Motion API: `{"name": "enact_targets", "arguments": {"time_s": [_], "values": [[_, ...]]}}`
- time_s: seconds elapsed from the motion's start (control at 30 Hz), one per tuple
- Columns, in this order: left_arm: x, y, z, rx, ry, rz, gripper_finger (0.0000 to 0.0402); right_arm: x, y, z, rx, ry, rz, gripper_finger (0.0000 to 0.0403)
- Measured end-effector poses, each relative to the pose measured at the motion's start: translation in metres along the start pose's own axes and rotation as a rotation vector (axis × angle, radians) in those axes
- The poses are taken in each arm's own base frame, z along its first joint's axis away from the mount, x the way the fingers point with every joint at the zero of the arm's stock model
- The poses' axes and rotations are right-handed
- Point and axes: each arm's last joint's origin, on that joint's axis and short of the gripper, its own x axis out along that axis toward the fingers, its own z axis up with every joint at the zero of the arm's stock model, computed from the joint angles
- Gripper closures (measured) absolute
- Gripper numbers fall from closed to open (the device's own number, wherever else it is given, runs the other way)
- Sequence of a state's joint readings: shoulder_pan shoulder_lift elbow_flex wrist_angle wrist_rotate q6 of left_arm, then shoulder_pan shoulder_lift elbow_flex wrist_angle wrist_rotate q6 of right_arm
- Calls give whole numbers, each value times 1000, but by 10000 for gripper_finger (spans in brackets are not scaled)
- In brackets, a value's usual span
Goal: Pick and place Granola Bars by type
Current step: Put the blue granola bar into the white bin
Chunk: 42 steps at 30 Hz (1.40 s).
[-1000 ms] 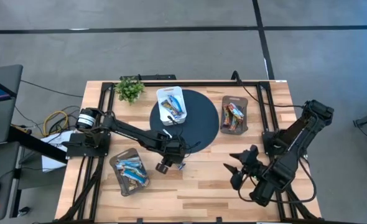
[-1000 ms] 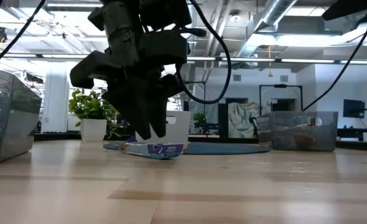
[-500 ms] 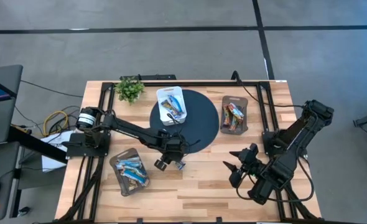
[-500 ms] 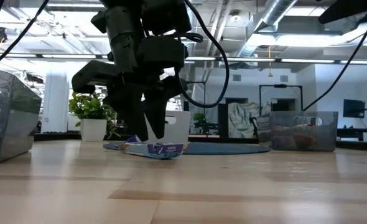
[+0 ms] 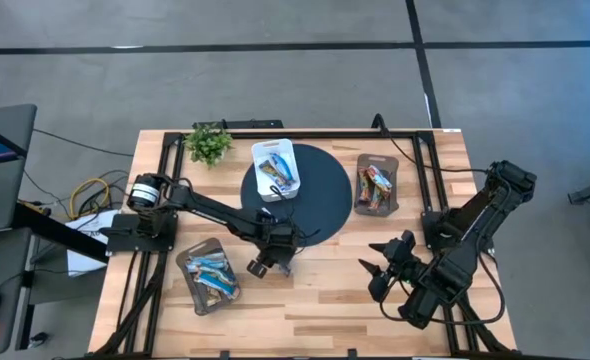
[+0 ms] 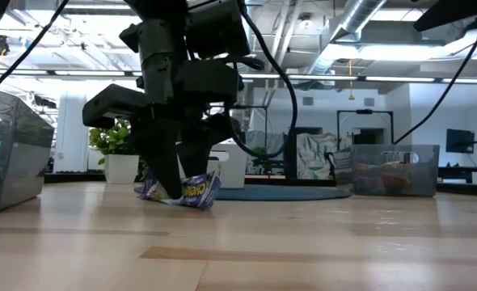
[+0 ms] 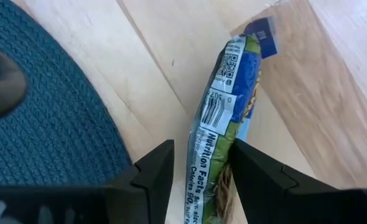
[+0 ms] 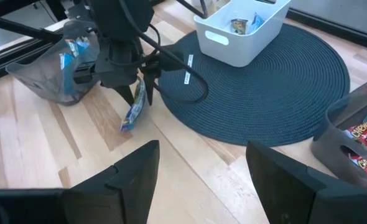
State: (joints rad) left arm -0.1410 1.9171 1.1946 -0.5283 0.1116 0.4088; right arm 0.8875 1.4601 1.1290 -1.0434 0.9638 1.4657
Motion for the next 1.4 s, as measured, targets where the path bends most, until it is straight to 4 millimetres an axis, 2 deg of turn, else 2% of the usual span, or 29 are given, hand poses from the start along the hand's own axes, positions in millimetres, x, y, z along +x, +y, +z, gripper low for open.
{"name": "enact_targets", "arguments": {"time_s": [0.23,0.6,0.8,0.97,1.17,1.27,1.4], "values": [[0,-1,0,-43,6,-2,257,0,-1,0,-13,6,-5,168],[1,-2,0,-115,3,-19,351,0,-2,0,-26,7,-13,168],[-7,2,8,-157,14,8,359,0,-3,0,-36,8,-20,168],[-29,11,25,-151,14,100,350,1,-5,0,-46,8,-34,168],[-67,32,42,-105,62,249,360,6,-6,4,-36,6,-56,168],[-85,52,38,-105,137,382,359,8,-7,5,-31,6,-65,168],[-102,87,18,-179,269,570,350,11,-7,7,-47,13,-74,168]]}}
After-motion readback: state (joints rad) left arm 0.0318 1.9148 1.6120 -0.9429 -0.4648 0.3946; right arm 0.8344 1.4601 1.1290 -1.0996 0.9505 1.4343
